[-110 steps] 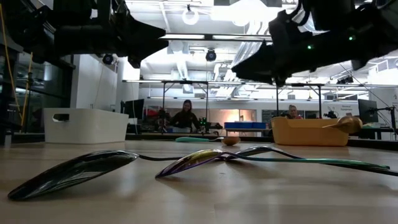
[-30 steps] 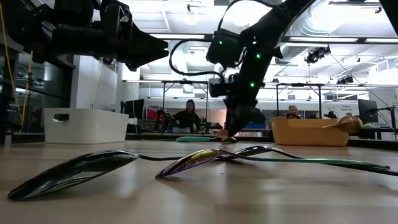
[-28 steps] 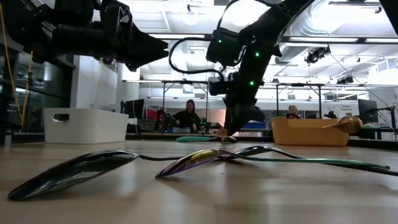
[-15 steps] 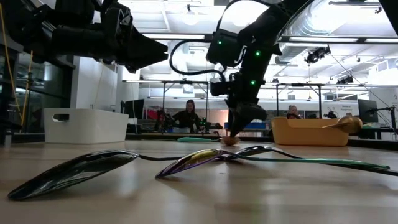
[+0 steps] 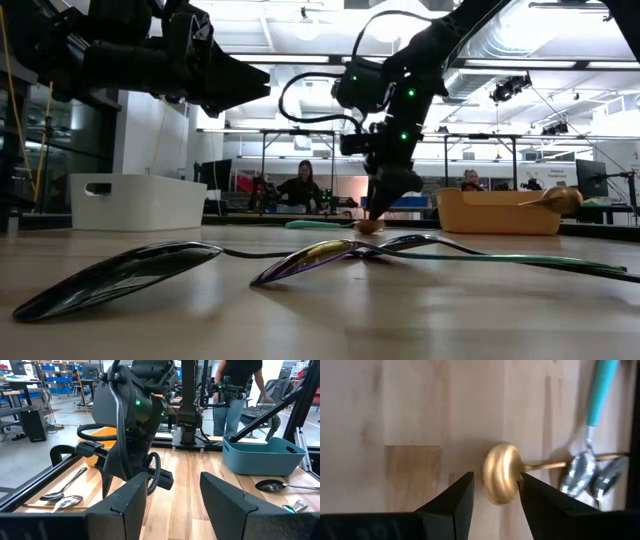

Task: Sort silverware by color (type)
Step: Put the gold spoon into the yellow bin

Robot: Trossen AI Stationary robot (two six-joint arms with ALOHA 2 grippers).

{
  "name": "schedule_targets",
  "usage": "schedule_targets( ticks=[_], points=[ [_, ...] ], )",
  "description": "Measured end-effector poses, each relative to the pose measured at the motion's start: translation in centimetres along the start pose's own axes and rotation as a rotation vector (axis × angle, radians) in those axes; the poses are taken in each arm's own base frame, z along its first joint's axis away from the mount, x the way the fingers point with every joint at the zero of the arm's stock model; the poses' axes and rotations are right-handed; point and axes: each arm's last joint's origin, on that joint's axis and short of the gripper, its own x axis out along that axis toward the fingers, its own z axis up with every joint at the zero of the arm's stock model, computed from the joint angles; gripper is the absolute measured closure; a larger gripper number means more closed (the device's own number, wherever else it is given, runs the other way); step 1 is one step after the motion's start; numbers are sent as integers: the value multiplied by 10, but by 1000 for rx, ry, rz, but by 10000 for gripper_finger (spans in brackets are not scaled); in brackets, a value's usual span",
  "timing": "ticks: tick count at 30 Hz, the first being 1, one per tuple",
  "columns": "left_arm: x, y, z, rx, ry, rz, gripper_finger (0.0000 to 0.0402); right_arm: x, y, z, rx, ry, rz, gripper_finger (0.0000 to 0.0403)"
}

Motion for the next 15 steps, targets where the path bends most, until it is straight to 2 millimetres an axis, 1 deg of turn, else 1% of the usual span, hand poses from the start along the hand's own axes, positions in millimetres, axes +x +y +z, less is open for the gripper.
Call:
schedule_targets(
  ticks=[3, 8, 15],
  points=[
    [0, 0, 0, 0, 0, 0, 225, 0, 0, -1, 8, -14, 50, 252],
    [0, 0, 0, 0, 1, 0, 225, 1, 1, -1, 18, -10, 51, 252],
    [0, 0, 0, -1, -3, 0, 225, 13, 0, -4, 34, 17, 55, 252]
  ],
)
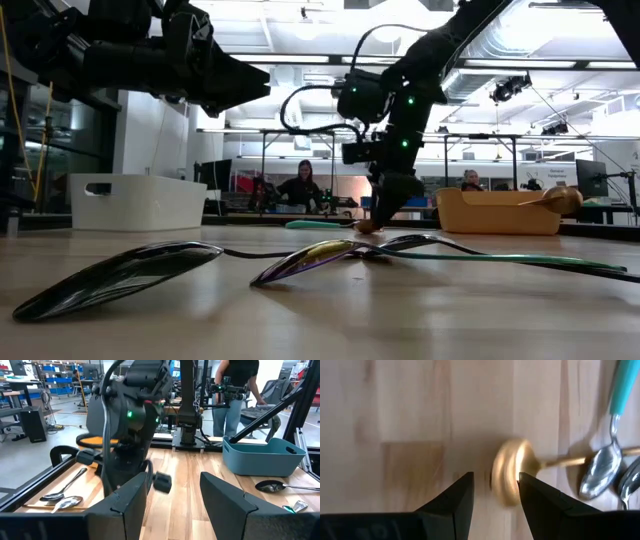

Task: Sort silverware by color (type)
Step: Put the gold spoon into the yellow bin

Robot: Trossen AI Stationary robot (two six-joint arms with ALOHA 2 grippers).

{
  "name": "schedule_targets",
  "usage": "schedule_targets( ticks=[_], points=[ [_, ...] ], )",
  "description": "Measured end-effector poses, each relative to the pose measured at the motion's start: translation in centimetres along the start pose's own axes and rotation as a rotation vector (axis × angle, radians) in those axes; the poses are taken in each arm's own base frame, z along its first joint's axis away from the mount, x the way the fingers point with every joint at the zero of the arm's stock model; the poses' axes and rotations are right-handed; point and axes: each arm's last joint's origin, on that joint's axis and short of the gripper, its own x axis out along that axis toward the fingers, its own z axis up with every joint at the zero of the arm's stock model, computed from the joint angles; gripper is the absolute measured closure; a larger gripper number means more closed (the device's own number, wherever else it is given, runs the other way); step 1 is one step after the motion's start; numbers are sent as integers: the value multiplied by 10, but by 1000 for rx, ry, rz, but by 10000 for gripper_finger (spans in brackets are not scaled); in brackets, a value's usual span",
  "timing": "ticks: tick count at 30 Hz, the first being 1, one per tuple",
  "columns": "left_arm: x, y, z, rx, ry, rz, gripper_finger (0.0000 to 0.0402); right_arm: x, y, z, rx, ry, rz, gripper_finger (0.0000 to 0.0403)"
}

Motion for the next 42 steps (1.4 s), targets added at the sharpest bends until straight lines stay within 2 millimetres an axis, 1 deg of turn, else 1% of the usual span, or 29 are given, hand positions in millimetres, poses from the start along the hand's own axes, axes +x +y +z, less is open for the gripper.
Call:
schedule_targets(
  ticks=[6, 9, 12, 16, 17, 22, 25, 29, 33, 37, 40, 42],
  points=[
    [0, 0, 0, 0, -2, 0, 225, 9, 2, -1, -5, 25, -7, 252],
    [0, 0, 0, 0, -1, 0, 225, 9, 2, 0, 3, 18, -14, 264],
    [0, 0, 0, 0, -1, 0, 225, 10, 1, 1, 27, 13, -50, 296],
    [0, 0, 0, 0, -1, 0, 225, 10, 1, 0, 50, 18, -48, 374],
    [0, 0, 0, 1, -1, 0, 225, 9, 1, 1, 55, 15, -59, 385],
    [0, 0, 0, 1, -1, 0, 225, 0, 13, -2, 55, 73, -12, 382],
    [0, 0, 0, 1, -1, 1, 225, -19, 23, -2, 70, 80, 50, 395],
    [0, 0, 0, 1, -1, 0, 225, -51, 37, -2, 95, 57, 141, 395],
    [0, 0, 0, 1, -2, 0, 225, -93, 56, 3, 125, -50, 269, 398],
    [0, 0, 0, 1, -1, 1, 225, -136, 78, 1, 160, -137, 357, 401],
    [0, 0, 0, 1, 0, 0, 225, -169, 95, -3, 176, -215, 396, 402],
    [0, 0, 0, -1, 0, -1, 225, -188, 106, -7, 181, -265, 384, 402]
  ],
)
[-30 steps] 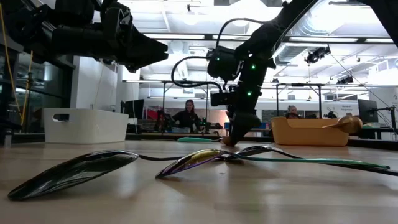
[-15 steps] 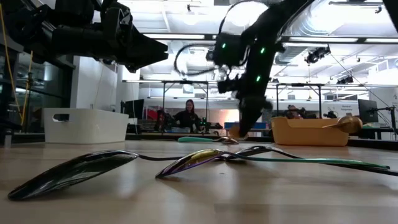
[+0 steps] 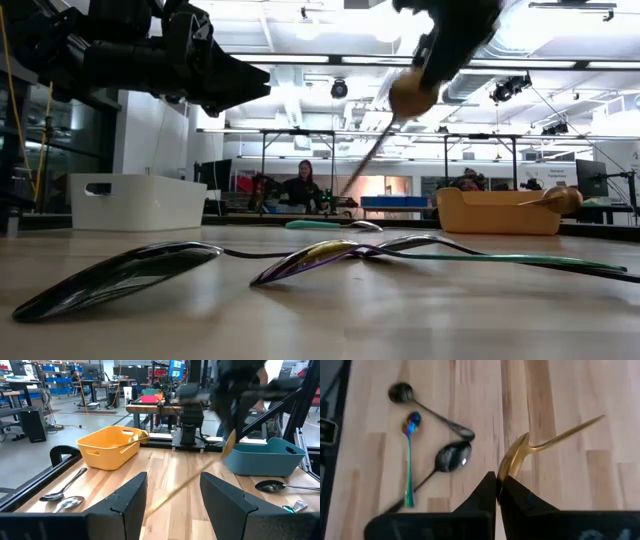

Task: Sort silverware by color (type)
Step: Put the gold spoon into the yellow bin

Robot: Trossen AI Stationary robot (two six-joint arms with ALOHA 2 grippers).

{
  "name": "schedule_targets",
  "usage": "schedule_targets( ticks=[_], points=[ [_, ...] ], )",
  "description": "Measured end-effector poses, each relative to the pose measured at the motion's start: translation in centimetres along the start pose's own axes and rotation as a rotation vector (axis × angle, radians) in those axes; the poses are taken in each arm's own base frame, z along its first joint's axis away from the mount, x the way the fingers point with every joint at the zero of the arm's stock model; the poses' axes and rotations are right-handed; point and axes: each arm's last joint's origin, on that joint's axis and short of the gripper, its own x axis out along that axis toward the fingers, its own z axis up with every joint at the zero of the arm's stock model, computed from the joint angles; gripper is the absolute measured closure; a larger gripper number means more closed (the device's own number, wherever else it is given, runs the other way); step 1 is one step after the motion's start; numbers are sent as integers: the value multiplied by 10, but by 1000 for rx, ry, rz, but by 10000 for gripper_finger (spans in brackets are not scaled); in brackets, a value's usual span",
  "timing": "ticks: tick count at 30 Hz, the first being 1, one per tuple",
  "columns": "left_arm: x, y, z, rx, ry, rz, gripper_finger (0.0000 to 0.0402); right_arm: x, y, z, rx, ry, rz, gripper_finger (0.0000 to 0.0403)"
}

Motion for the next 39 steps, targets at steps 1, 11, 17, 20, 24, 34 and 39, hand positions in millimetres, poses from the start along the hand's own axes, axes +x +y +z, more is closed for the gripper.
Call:
schedule_targets(
  ticks=[1, 11, 17, 20, 24, 34, 39],
  points=[
    [0, 0, 0, -2, 0, -2, 225, -7, 8, -1, -7, -31, -13, 402],
    [0, -5, 3, -53, -24, -153, 225, -32, 60, -17, -76, -157, -116, 402],
    [0, -5, 4, -82, -29, -155, 225, -33, 64, -19, -82, -168, -142, 402],
    [0, -5, 4, -87, -29, -155, 225, -33, 62, -22, -90, -144, -157, 402],
    [0, -5, 4, -89, -28, -155, 225, -40, 48, -37, -66, -28, -289, 403],
    [0, -5, 4, -104, -27, -154, 225, -84, -17, -121, 258, -169, -472, 403],
    [0, -5, 5, -79, -40, -154, 225, -87, -47, -156, 440, -314, -555, 403]
  ],
)
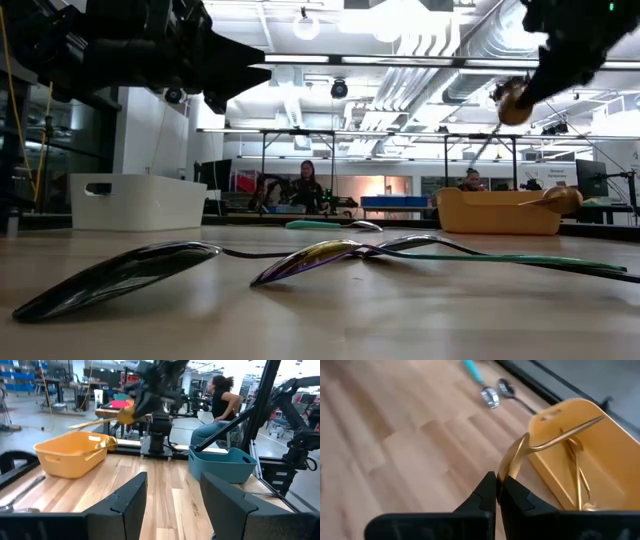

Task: Sort silverware by color (type)
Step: Put the gold spoon into the yellow bin

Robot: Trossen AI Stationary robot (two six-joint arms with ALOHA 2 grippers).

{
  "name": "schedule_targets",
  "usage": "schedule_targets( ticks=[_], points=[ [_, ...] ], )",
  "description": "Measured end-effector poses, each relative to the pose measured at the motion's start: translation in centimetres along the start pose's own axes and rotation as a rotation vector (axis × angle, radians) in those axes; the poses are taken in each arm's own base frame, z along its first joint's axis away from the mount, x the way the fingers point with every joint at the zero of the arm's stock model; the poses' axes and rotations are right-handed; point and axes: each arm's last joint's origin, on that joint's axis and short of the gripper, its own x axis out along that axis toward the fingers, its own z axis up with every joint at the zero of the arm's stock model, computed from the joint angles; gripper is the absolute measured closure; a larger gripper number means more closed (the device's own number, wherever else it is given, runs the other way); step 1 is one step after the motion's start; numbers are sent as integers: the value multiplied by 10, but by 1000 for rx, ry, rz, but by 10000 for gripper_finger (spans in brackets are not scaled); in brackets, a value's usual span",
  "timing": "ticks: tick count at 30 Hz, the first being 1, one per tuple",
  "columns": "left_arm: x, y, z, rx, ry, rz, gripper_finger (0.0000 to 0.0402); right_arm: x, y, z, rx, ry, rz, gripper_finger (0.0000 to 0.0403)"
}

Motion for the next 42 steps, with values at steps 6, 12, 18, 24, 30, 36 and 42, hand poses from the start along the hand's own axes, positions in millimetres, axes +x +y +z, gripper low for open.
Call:
schedule_targets(
  ticks=[6, 12, 18, 24, 30, 36, 42],
  points=[
    [1, 0, 3, 18, -19, 2, 225, 8, -21, -8, 202, -64, 72, 403],
    [6, 0, 12, 41, -50, 1, 225, 13, -28, 1, 295, -102, 142, 403],
    [7, -1, 13, 41, -53, -3, 225, 16, -35, 5, 335, -96, 167, 403],
    [7, -1, 13, 58, -53, -3, 225, 17, -37, 6, 361, -84, 191, 403],
    [7, -1, 13, 61, -53, -4, 225, 19, -38, 7, 406, -74, 188, 403],
    [7, -1, 13, 61, -54, -4, 225, 21, -38, 7, 412, -56, 193, 403],
    [7, -1, 13, 61, -54, -4, 225, 23, -37, 8, 411, -45, 196, 403]
  ],
)
